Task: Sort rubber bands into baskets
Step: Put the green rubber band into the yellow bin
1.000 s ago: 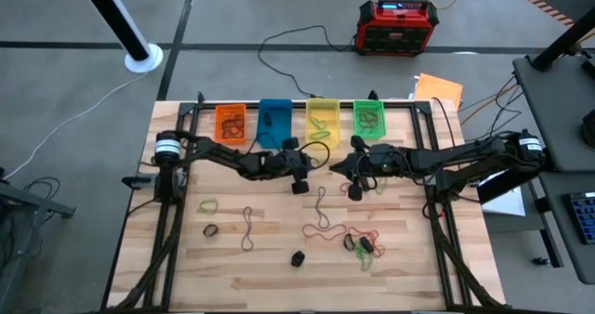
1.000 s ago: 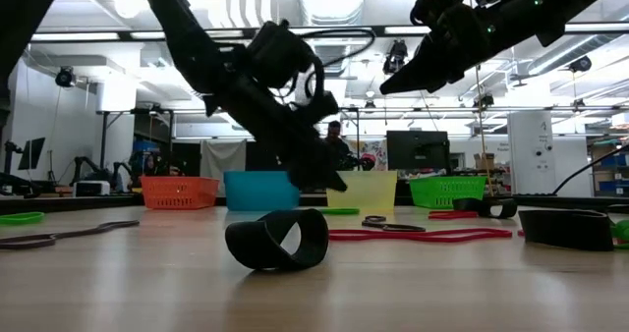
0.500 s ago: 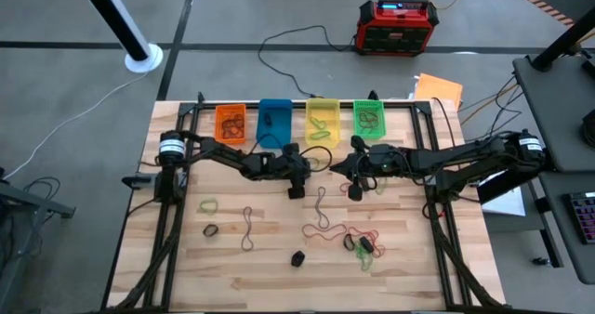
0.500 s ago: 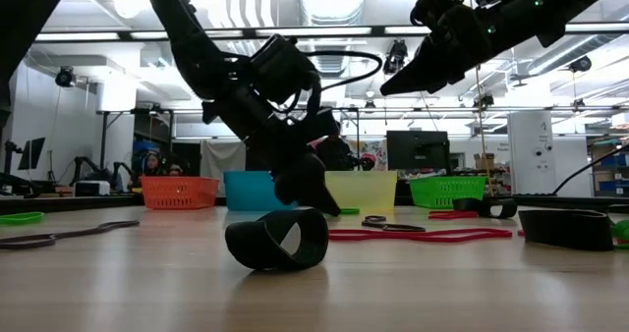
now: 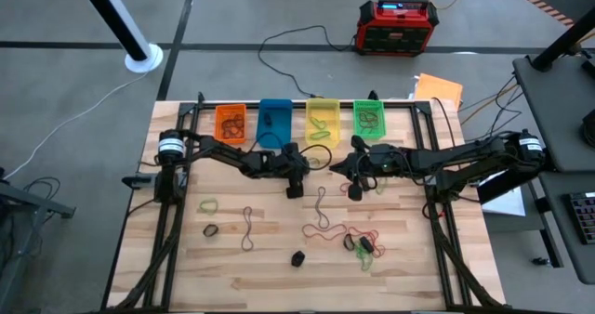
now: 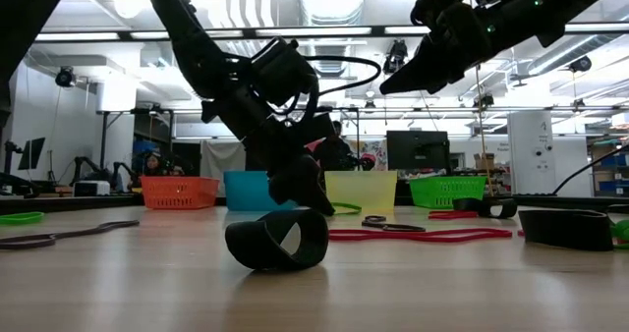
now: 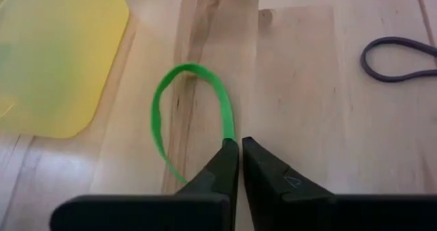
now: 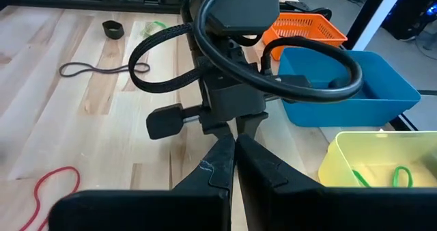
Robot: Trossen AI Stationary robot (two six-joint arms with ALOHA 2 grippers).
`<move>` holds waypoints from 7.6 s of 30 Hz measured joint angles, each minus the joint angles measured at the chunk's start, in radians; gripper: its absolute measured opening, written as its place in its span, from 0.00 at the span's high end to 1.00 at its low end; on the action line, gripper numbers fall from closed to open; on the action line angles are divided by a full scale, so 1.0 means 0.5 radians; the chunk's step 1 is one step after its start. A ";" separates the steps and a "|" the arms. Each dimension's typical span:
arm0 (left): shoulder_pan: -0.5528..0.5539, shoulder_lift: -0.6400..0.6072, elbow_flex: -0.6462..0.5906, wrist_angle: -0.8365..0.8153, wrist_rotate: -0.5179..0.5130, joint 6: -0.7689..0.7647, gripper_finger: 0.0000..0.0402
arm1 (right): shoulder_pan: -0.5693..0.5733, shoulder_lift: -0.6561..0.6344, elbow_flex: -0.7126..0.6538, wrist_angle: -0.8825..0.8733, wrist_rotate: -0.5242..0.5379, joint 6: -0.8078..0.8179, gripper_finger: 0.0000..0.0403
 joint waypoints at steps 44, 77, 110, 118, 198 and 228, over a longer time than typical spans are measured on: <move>0.108 -0.079 -0.007 -0.058 0.228 0.284 0.73 | 0.000 0.000 -0.016 -0.011 -0.017 0.002 0.98; 0.057 -0.168 -0.013 -0.051 0.567 0.255 1.00 | 0.000 0.000 -0.034 -0.009 -0.017 0.056 0.98; 0.037 -0.068 -0.003 -0.086 0.354 0.130 0.75 | 0.000 0.000 -0.125 0.046 -0.015 0.118 0.98; 0.037 -0.054 -0.004 -0.069 0.304 0.089 0.80 | 0.000 0.000 -0.127 0.046 -0.015 0.106 0.98; -0.171 -0.124 -0.121 0.183 0.010 0.097 1.00 | 0.001 0.000 -0.154 0.089 -0.016 0.101 0.98; -0.355 -1.873 -1.122 0.459 -0.241 -0.158 1.00 | -0.001 1.006 0.455 0.089 0.160 0.108 0.94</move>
